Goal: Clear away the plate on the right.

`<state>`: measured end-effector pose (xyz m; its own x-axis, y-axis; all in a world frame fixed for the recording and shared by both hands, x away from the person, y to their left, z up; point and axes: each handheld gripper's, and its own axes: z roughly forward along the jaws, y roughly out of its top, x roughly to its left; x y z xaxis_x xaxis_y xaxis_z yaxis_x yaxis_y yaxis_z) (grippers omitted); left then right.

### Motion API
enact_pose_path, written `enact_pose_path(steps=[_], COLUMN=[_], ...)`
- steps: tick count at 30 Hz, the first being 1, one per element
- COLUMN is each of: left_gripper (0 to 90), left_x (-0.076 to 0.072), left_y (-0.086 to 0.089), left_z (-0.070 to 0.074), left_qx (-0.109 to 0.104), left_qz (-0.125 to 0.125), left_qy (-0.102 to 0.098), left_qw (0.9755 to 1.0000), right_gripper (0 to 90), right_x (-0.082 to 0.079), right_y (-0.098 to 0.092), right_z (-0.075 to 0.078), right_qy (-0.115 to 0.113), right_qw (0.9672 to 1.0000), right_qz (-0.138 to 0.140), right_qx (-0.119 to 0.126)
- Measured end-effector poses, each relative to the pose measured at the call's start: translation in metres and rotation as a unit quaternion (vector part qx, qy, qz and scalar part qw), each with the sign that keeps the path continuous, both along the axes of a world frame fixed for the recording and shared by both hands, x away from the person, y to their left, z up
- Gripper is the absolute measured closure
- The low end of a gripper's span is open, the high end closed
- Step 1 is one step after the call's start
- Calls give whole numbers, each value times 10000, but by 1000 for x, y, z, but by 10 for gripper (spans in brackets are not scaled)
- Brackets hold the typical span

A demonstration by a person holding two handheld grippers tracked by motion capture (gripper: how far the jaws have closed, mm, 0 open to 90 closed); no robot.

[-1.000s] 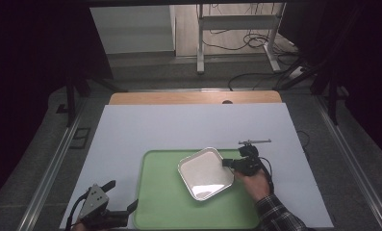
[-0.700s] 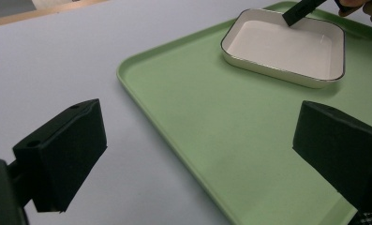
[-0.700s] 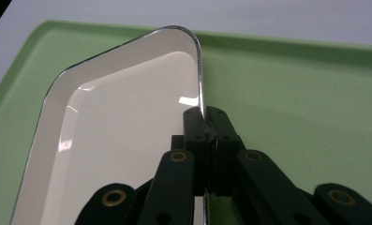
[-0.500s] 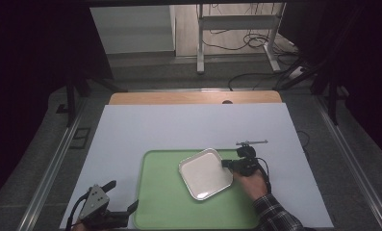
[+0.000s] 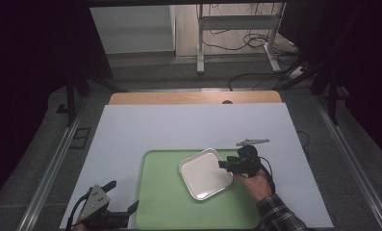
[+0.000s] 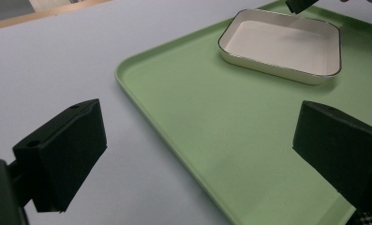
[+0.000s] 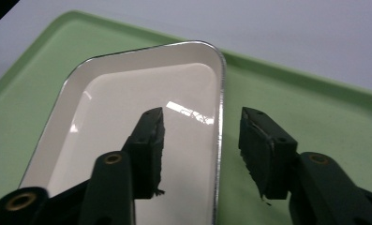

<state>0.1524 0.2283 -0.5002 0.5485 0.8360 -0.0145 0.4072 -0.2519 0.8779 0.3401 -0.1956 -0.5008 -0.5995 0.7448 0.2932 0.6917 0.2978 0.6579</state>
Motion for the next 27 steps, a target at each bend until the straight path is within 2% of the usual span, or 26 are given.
enact_pose_path(steps=[2,7,11,14,15,22,23,25,27], left_gripper=[28,28,28,28,28,28,28,28,28], left_x=[0,0,0,0,0,0,0,0,0], left_y=[0,0,0,0,0,0,0,0,0], left_z=[0,0,0,0,0,0,0,0,0], left_qx=[0,5,-2,-3,-3,-23,-23,-17,-16], left_qz=[0,-1,4,6,9,15,15,15,18], left_qy=[1,-1,1,0,-2,-2,-3,-5,-8], left_qw=[10000,10000,10000,10000,10000,10000,10000,10000,10000], right_gripper=[443,457,592,637,683,808,868,886,899], right_x=[-7,-16,-27,-32,-37,-52,-59,-62,-72], right_y=[2,4,4,5,5,7,9,9,10], right_z=[4,8,13,15,17,19,18,18,17], right_qy=[-237,-381,-427,-404,-419,-412,-394,-392,-354], right_qw=[9995,9980,9965,9962,9953,9924,9915,9912,9906], right_qz=[213,464,669,731,822,1106,1178,1204,1275], right_qx=[-86,-185,-277,-260,-291,-352,-395,-394,-347])
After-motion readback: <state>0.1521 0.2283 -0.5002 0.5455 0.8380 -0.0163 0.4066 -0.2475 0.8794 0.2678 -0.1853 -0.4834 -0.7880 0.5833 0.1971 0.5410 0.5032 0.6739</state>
